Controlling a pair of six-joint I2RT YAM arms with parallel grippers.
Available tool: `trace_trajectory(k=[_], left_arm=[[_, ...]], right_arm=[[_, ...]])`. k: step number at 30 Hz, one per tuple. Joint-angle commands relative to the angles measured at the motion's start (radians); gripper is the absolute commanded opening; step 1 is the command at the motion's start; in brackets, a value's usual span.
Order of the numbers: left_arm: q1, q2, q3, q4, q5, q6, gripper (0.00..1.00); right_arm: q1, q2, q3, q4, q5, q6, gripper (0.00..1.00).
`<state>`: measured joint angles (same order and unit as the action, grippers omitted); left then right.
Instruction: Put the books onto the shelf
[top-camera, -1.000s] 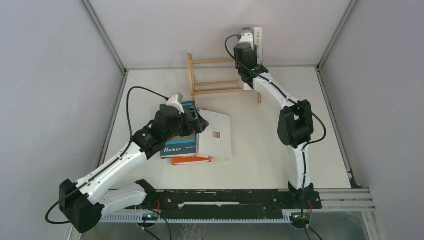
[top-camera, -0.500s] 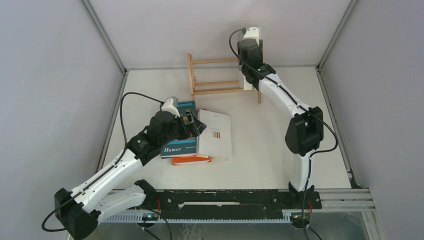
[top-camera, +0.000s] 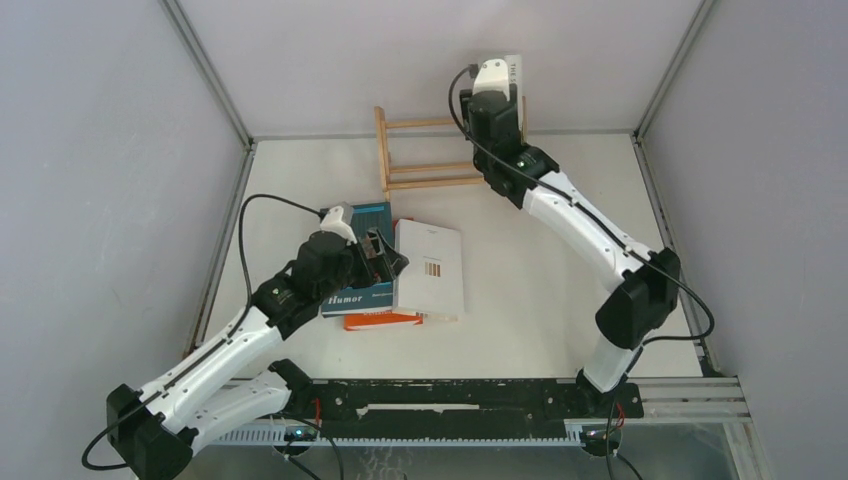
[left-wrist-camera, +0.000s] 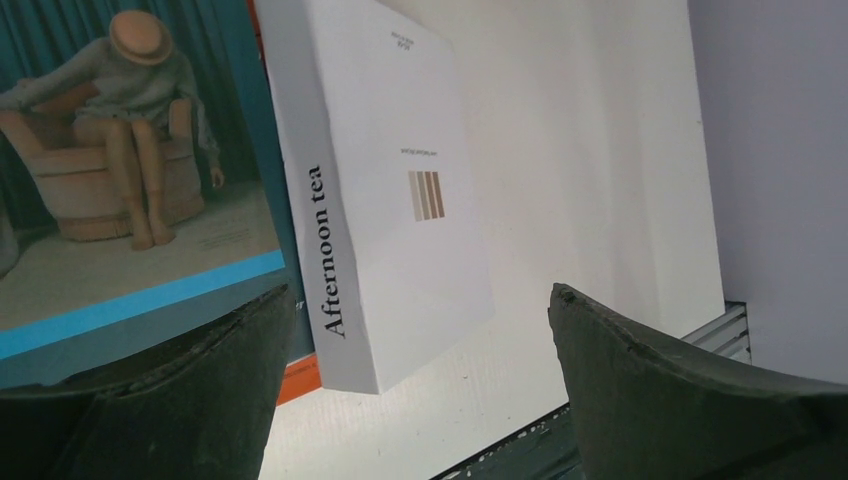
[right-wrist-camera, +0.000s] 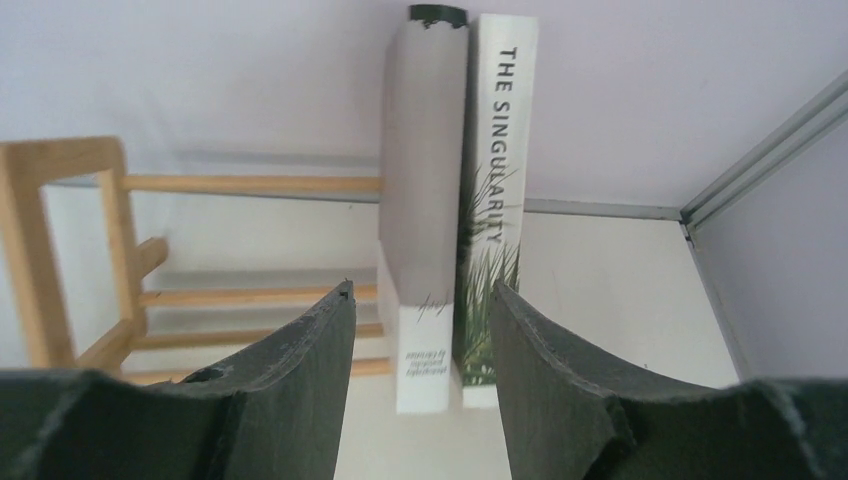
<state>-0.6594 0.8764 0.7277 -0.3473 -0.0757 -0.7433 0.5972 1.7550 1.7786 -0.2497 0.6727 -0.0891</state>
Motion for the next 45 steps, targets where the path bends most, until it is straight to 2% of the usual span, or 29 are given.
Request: trace_trajectory(k=[1, 12, 19, 23, 31, 38, 45], left_arm=[[0.006, -0.022, -0.054, 0.042, -0.012, -0.017, 1.0], [0.005, 0.021, -0.166, 0.15, 0.048, -0.023, 1.0], [0.006, 0.075, -0.172, 0.191, 0.065, -0.011, 1.0], [0.01, 0.101, -0.169, 0.202, 0.068, -0.002, 1.0], [0.033, 0.153, -0.163, 0.229, 0.111, 0.007, 1.0], [0.059, 0.193, -0.169, 0.257, 0.142, 0.01, 1.0], [0.071, 0.243, -0.162, 0.281, 0.169, 0.02, 1.0]], right_arm=[[0.082, -0.121, -0.082, 0.002, 0.076, -0.011, 0.58], [0.282, -0.264, -0.355, -0.199, 0.132, 0.287, 0.57], [0.33, -0.26, -0.442, -0.305, 0.11, 0.513, 0.55], [0.327, -0.245, -0.498, -0.321, 0.085, 0.597, 0.49], [0.287, -0.172, -0.554, -0.279, -0.026, 0.666, 0.29], [0.261, -0.104, -0.555, -0.249, -0.084, 0.694, 0.23], [0.246, -0.05, -0.554, -0.225, -0.121, 0.71, 0.21]])
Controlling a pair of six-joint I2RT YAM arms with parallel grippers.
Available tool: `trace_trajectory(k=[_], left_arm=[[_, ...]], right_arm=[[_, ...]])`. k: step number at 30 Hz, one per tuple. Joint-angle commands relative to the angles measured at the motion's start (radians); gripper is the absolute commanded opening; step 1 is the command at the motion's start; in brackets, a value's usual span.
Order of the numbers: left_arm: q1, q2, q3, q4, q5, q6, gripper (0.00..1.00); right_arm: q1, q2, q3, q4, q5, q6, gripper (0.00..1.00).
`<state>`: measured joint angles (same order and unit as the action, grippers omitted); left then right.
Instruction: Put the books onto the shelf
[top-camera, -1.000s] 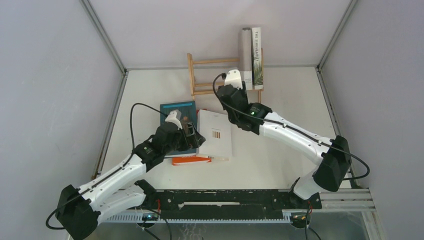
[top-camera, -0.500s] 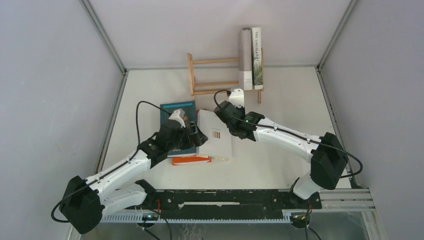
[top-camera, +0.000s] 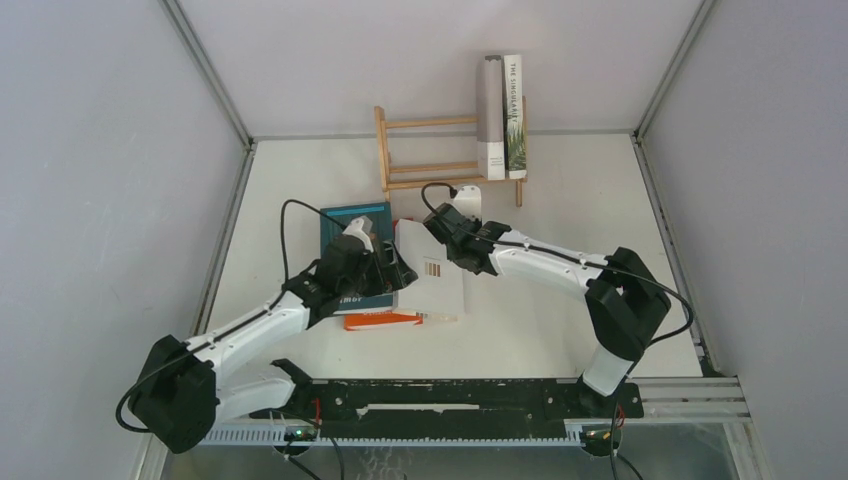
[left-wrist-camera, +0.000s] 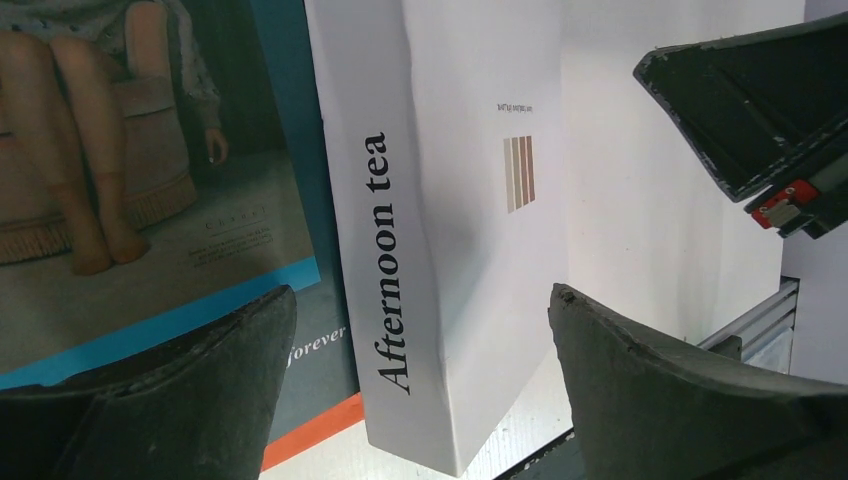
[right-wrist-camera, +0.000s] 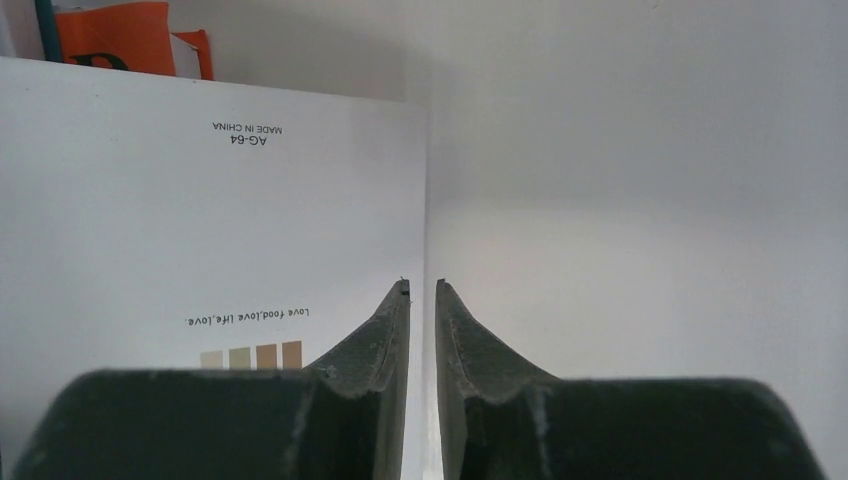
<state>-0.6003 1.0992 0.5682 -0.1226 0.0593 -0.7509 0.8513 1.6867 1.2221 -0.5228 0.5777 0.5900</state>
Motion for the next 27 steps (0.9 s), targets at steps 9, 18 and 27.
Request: trace_trajectory(k=[9, 18, 27], left_arm=[[0.031, 0.073, 0.004, 0.083, 0.066, 0.031, 1.0], [0.034, 0.108, 0.009, 0.106, 0.095, 0.032, 1.0], [0.034, 0.129, 0.025, 0.117, 0.122, 0.028, 1.0]], right_arm=[[-0.021, 0.085, 0.003, 0.07, -0.08, 0.058, 0.2], [-0.028, 0.123, 0.003, 0.073, -0.113, 0.088, 0.2], [-0.036, 0.134, -0.033, 0.072, -0.132, 0.114, 0.2]])
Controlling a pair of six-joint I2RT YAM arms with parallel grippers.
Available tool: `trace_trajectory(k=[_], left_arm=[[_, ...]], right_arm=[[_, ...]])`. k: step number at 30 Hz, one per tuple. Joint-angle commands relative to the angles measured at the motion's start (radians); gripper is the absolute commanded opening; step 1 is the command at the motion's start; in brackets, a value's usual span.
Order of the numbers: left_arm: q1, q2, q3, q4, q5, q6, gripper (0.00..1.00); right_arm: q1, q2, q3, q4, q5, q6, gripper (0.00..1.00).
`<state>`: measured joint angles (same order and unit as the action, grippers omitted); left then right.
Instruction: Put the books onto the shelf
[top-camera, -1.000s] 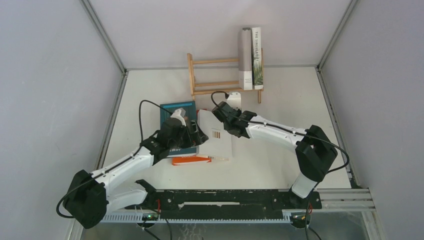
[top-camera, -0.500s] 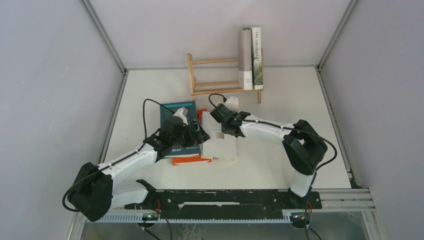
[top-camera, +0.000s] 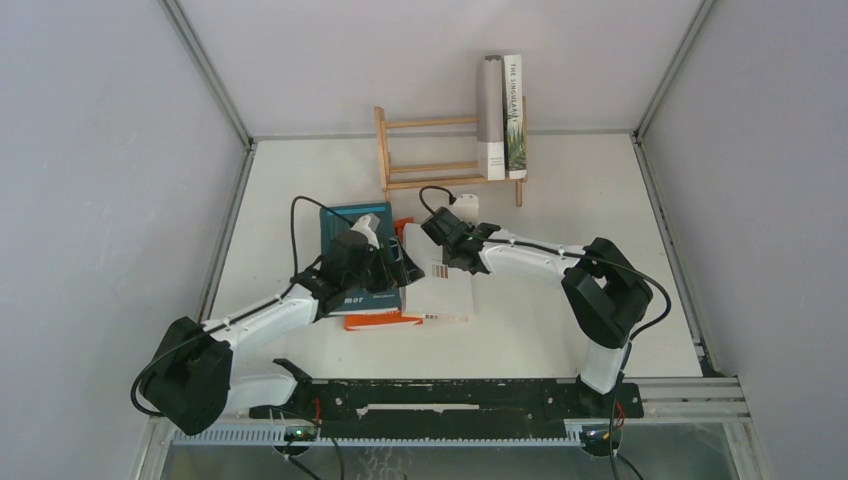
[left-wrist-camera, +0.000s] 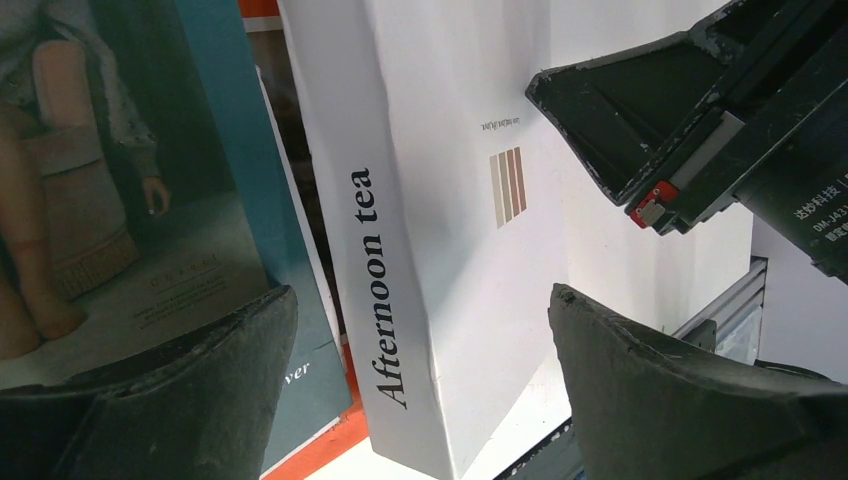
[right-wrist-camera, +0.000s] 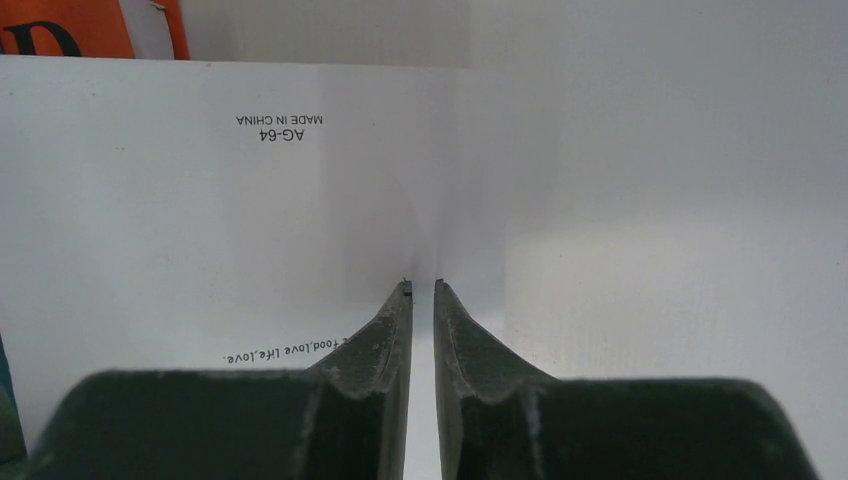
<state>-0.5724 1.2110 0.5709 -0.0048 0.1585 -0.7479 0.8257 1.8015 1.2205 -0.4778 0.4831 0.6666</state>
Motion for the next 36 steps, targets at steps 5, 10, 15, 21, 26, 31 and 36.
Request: trace_trajectory(k=[5, 10, 15, 21, 26, 31, 36], left_arm=[[0.007, 0.024, 0.025, 0.0, 0.034, 0.015, 1.0], [0.006, 0.038, 0.036, 0.021, 0.048, 0.015, 1.0], [0.005, 0.052, 0.047, 0.031, 0.06, 0.015, 1.0], [0.004, 0.064, 0.052, 0.033, 0.071, 0.012, 1.0], [-0.007, 0.078, 0.047, 0.046, 0.081, 0.001, 1.0], [-0.023, 0.09, 0.05, 0.052, 0.087, -0.004, 1.0], [-0.027, 0.102, 0.053, 0.052, 0.095, -0.001, 1.0]], right_arm=[[-0.023, 0.006, -0.066, 0.028, -0.038, 0.045, 0.2], [-0.046, -0.008, -0.1, 0.035, -0.042, 0.051, 0.2], [-0.062, -0.013, -0.117, 0.04, -0.047, 0.051, 0.2], [-0.074, -0.002, -0.122, 0.044, -0.062, 0.047, 0.2], [-0.081, 0.011, -0.122, 0.047, -0.074, 0.043, 0.2], [-0.087, 0.025, -0.124, 0.045, -0.082, 0.041, 0.2], [-0.098, 0.026, -0.141, 0.058, -0.095, 0.045, 0.2]])
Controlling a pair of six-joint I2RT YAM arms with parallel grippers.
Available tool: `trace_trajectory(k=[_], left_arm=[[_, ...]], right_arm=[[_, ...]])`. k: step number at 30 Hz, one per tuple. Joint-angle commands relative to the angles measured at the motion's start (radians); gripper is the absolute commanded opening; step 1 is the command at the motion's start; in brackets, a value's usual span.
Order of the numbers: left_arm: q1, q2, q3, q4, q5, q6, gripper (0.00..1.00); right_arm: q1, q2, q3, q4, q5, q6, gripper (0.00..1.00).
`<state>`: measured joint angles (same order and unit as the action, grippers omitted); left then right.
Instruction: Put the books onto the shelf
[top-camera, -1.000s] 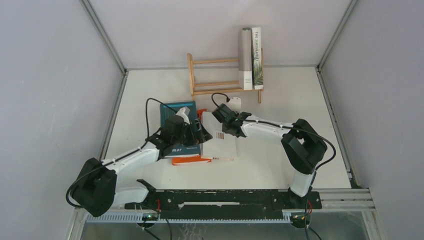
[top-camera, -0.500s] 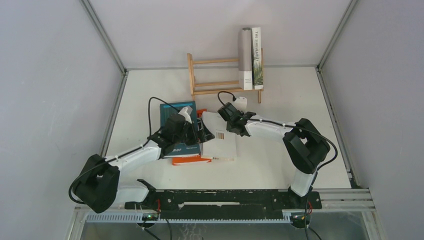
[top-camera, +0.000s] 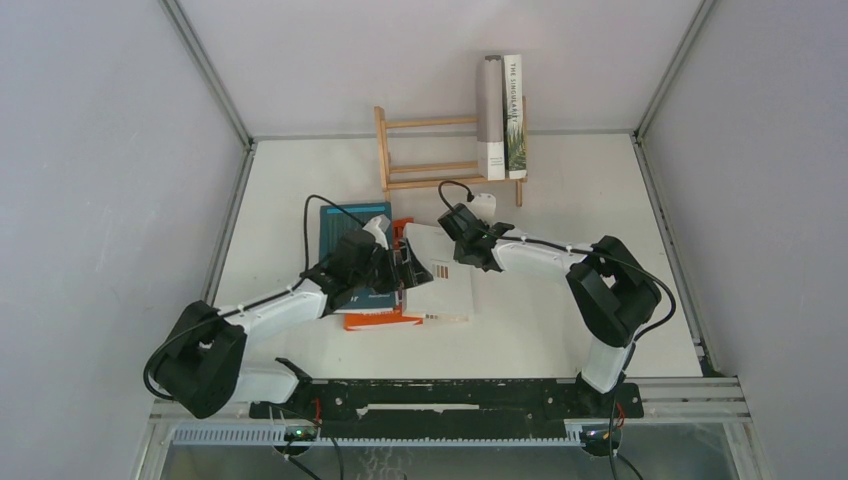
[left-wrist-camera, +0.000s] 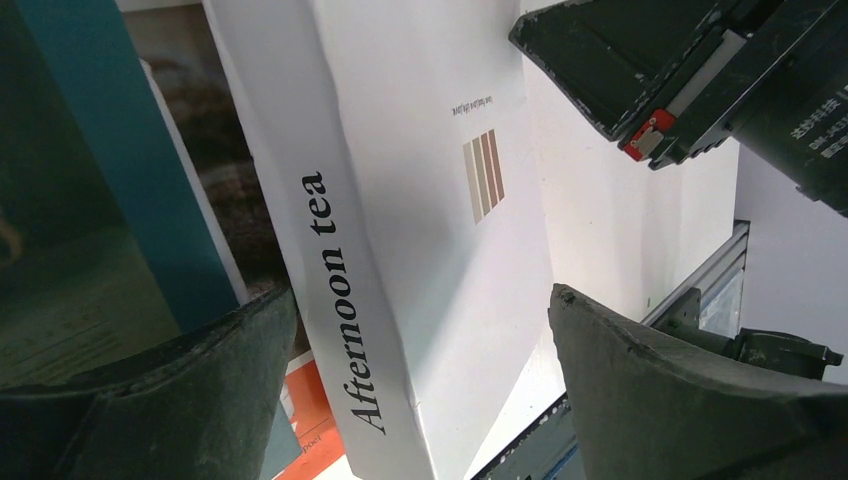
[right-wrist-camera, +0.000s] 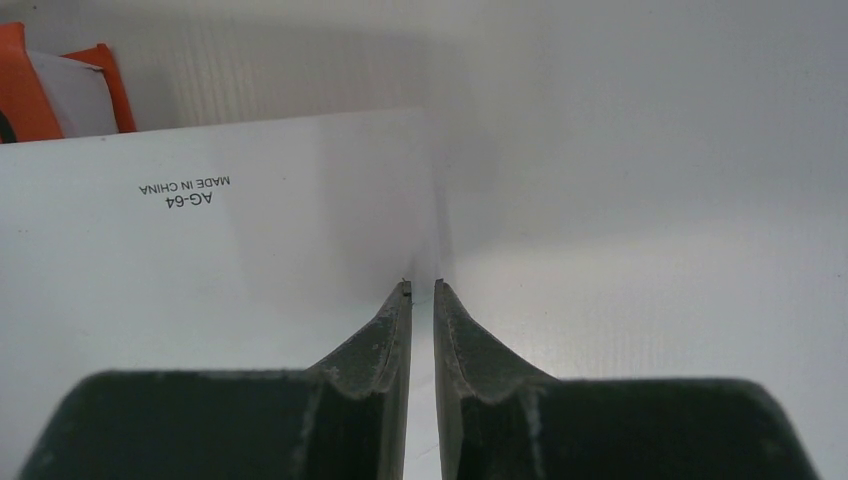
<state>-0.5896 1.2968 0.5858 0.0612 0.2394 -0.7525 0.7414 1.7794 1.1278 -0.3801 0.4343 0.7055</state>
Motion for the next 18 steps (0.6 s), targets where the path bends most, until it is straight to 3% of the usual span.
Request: trace_trajectory(k=[1, 14, 18], left_arm=[[-0.01, 0.019, 0.039, -0.014, 0.016, 0.004, 1.0], [-0.016, 0.045, 0.056, -0.001, 0.045, 0.009, 1.0], [-0.019, 0.022, 0.054, 0.042, 0.068, 0.0, 0.96]], right_arm=[[-0.015, 0.048, -0.051, -0.039, -0.046, 0.006, 0.2], [-0.024, 0.053, -0.052, -0.033, -0.057, 0.0, 0.2], [-0.03, 0.048, -0.051, -0.034, -0.061, -0.005, 0.2]])
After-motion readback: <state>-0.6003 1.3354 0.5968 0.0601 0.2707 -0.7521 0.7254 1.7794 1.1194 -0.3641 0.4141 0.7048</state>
